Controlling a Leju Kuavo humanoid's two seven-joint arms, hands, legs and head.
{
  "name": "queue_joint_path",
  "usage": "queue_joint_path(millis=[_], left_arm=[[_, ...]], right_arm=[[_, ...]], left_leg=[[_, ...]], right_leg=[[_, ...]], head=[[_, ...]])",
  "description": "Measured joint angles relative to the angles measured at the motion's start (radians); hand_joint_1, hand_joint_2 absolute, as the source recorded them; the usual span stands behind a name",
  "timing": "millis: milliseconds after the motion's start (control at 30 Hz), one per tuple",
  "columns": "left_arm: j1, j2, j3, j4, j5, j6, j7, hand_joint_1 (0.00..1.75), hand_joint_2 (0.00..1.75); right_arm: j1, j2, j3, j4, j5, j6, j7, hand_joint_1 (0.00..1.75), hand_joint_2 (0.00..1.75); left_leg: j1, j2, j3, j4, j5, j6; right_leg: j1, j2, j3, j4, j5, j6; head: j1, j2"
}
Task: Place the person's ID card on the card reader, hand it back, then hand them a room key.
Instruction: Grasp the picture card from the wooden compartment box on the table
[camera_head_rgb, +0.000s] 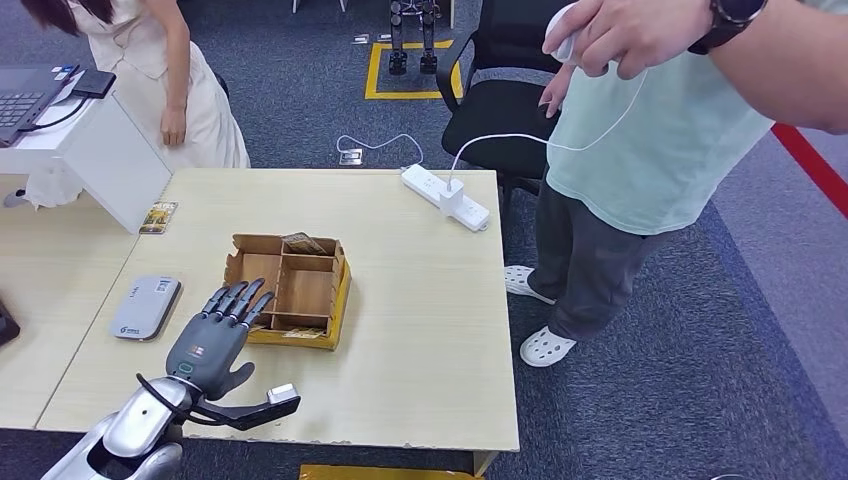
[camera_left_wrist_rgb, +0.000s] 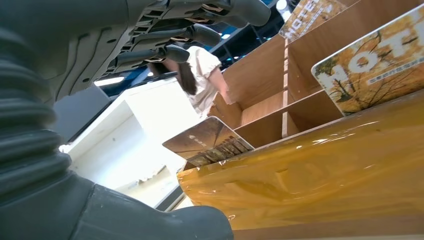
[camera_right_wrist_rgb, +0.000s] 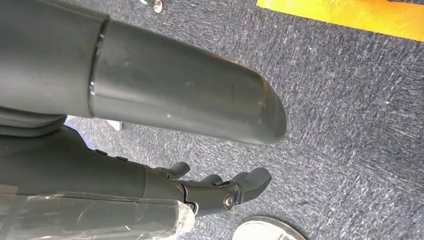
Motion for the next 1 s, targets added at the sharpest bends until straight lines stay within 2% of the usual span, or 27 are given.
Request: queue_joint_path(millis=[1000], left_arm=[[-0.002, -0.104, 0.116, 0.067, -0.091, 0.026, 0.052, 0.0, 1.75]], right_arm=[[0.006, 0.008, -0.01, 0.0, -0.001, -0.003, -0.004, 0.0, 0.0]], left_leg=[[0.0, 0.0, 0.0, 0.0, 0.0, 0.0]], right_leg=[[0.0, 0.0, 0.0, 0.0, 0.0, 0.0]], head=[[0.0, 0.0]])
